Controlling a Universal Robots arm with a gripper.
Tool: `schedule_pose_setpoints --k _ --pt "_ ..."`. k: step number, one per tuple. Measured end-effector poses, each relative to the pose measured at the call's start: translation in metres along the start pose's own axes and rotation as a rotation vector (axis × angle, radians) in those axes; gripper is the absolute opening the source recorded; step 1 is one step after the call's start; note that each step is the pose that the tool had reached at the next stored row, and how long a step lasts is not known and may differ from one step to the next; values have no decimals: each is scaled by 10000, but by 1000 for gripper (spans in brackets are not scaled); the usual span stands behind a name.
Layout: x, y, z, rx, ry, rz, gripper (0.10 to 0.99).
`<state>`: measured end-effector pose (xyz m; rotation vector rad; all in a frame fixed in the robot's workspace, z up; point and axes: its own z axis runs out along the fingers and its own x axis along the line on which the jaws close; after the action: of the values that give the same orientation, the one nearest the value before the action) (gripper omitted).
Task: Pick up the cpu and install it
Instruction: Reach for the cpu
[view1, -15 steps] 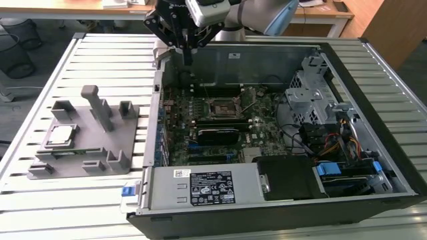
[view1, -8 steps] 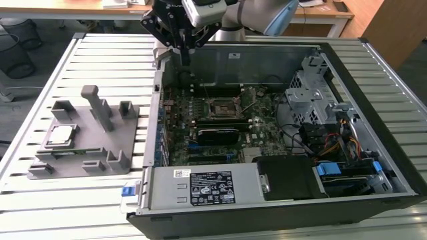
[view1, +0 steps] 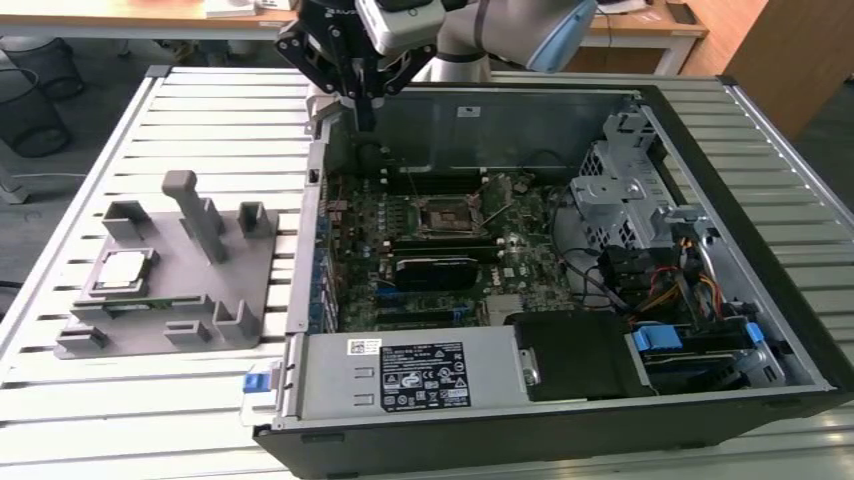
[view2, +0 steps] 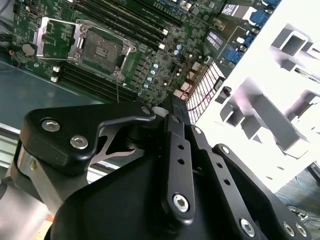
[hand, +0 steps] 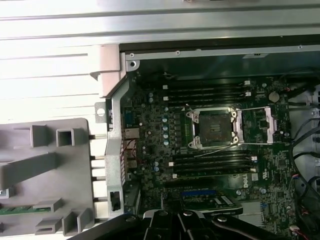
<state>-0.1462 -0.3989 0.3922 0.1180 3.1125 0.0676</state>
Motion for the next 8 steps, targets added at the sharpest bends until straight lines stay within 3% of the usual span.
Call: schedule_pose_setpoints --k 8 --pt "45 -4 1 0 0 0 106"
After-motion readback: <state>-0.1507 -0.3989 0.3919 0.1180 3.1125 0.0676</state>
